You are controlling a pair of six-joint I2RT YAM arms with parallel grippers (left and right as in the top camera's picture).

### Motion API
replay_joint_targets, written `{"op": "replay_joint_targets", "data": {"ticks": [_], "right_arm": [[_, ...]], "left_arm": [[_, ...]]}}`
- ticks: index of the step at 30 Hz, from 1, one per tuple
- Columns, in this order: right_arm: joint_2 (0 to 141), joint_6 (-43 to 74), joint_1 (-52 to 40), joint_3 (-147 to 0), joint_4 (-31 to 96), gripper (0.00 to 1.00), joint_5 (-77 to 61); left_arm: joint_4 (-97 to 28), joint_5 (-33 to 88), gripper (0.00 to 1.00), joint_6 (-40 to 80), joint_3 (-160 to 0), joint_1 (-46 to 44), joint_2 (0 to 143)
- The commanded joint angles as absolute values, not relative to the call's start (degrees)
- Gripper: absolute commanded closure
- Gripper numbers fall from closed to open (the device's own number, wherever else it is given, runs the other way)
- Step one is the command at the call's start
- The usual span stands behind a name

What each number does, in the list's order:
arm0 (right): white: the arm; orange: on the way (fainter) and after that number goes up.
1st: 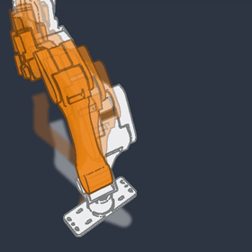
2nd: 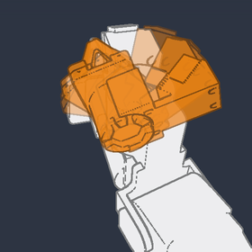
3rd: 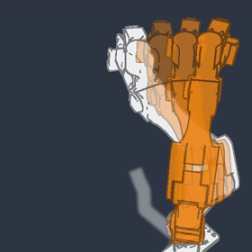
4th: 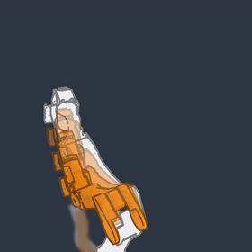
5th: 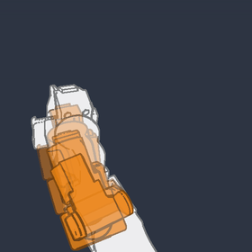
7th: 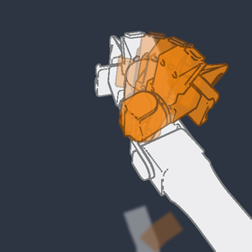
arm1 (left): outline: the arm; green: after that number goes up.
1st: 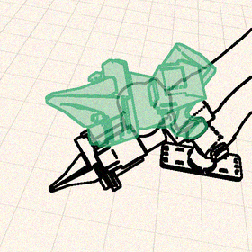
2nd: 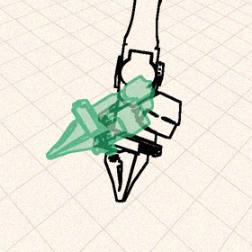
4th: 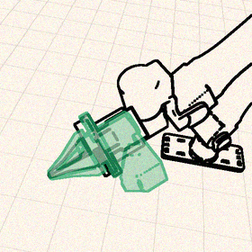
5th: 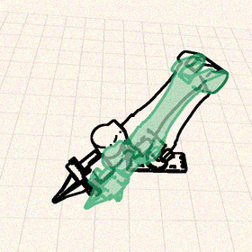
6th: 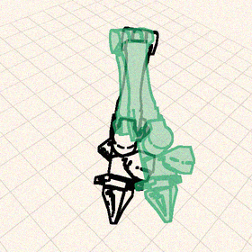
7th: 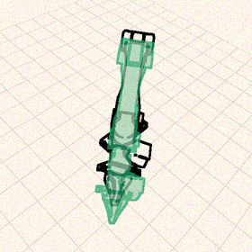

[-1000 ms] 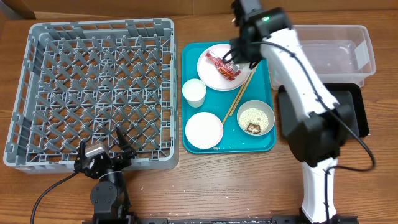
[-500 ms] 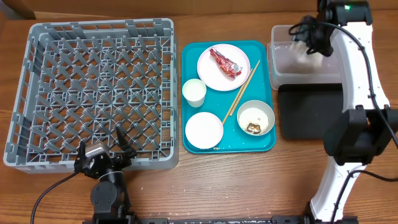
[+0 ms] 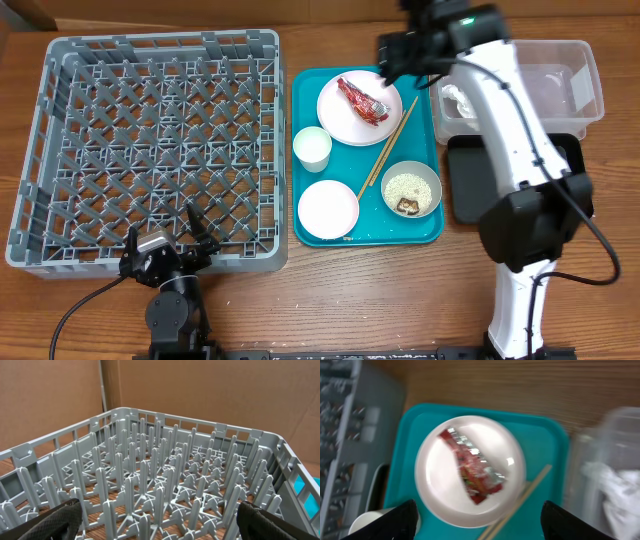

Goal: Sort waste into correct bins and load items into the dishwasher
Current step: 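Grasp the red snack wrapper with the right gripper and drop it in the clear bin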

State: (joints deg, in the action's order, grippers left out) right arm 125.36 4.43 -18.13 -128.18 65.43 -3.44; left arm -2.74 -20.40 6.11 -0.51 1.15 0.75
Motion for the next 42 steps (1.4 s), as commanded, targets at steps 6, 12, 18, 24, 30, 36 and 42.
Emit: {"op": "replay_joint_targets", "data": {"ticks": [6, 12, 18, 24, 30, 36, 42], "right_arm": [[136.88, -13.91, -19.92, -125.62, 60.40, 0.20, -2.68], [141.27, -19.84, -19.92, -125.62, 59.16, 0.21, -2.72], [144.66, -19.46, -19.92, -125.60, 57.69, 0.24, -2.72], [145.36, -14.26, -19.86, -124.64, 57.71, 0.92, -2.68], [141.88, -5.28, -19.46, -130.13, 67.00, 0.96, -2.63], [131.22, 12.69, -16.16, -134.50, 75.20, 0.96, -2.61], [126.93, 26.89, -7.18, -134.10, 81.36, 0.96, 0.43]], "left_arm": [[-2.68, -21.12, 0.00, 7.31, -0.27, 1.06, 0.25], [-2.68, -21.12, 0.00, 7.33, -0.27, 1.06, 0.25], [-2.70, -21.12, 0.00, 7.31, -0.27, 1.06, 0.25], [-2.70, -21.12, 0.00, 7.31, -0.27, 1.06, 0.25], [-2.70, -21.12, 0.00, 7.31, -0.27, 1.06, 0.25], [-2.68, -21.12, 0.00, 7.31, -0.27, 1.06, 0.25], [-2.68, -21.12, 0.00, 7.31, -0.27, 1.06, 0.25]]}}
